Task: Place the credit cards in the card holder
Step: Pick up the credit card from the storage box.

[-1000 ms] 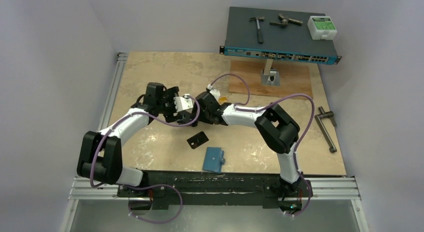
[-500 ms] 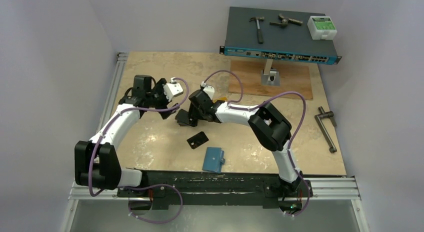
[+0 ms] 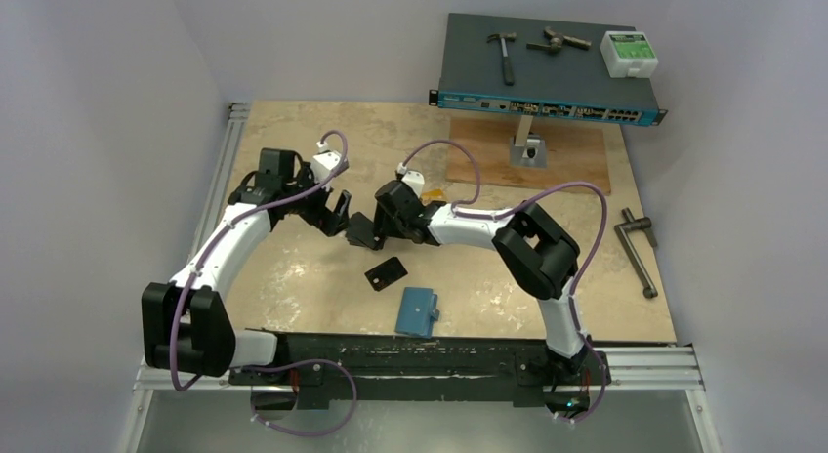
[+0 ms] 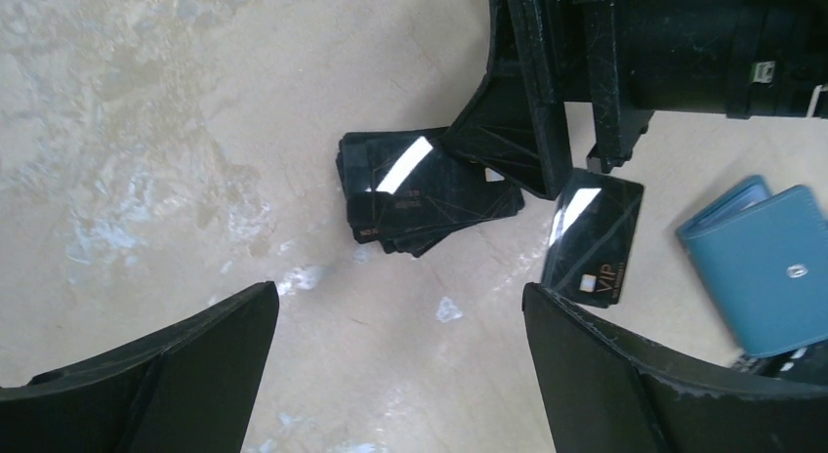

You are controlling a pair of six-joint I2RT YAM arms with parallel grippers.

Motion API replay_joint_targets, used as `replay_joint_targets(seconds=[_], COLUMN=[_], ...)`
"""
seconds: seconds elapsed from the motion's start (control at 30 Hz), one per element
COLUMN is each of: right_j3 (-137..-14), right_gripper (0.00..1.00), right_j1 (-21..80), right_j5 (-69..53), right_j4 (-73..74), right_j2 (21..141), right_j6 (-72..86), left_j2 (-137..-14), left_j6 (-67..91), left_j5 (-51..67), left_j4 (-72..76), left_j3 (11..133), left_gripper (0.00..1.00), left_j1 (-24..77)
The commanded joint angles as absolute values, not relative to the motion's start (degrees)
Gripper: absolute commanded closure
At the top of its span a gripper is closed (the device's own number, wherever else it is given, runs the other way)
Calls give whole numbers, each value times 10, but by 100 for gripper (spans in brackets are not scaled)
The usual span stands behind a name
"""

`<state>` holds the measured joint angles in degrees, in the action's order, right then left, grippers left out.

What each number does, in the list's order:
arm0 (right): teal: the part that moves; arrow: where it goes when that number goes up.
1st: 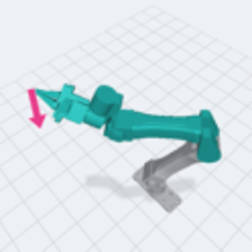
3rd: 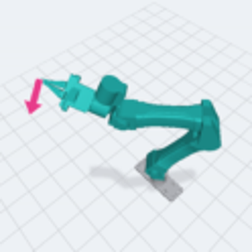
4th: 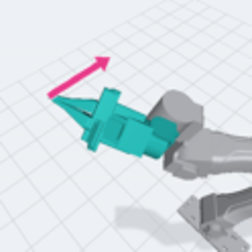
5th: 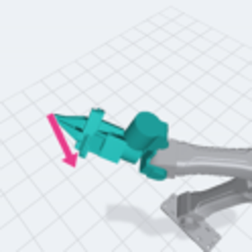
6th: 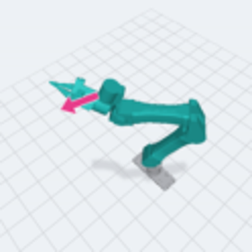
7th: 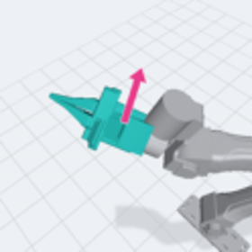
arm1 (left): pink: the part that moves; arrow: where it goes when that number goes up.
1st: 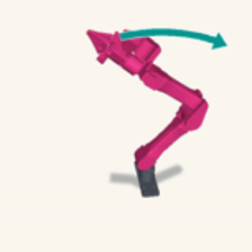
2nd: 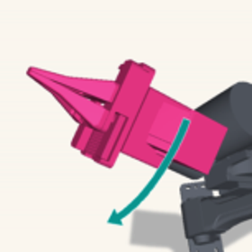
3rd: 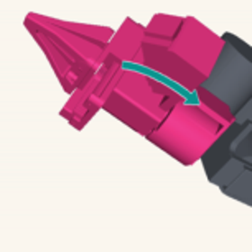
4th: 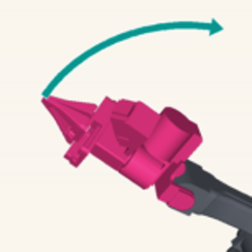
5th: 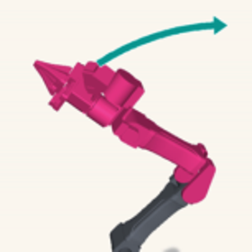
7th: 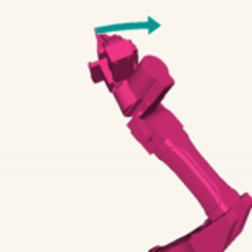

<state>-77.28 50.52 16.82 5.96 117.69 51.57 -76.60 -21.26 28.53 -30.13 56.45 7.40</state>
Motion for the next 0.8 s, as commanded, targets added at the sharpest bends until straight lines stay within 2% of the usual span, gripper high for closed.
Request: replay_joint_targets(seconds=[0.0,0.23,0.63,0.77], right_j3=[-776,-790,-823,-818], right_gripper=[42,34,32,33], right_j1=[489,474,467,467], right_j5=[139,17,-63,-45], right_j4=[102,22,-27,-14], right_j2=[1165,1182,1213,1225], right_j6=[440,345,307,299], left_j2=[-743,-765,-809,-808], left_j6=[-87,55,107,111], left_j5=[301,268,253,253], left_j4=[-306,-262,-246,-240], left_j3=[578,548,541,536], left_gripper=[4,4,5,5], left_j1=[72,72,72,72])
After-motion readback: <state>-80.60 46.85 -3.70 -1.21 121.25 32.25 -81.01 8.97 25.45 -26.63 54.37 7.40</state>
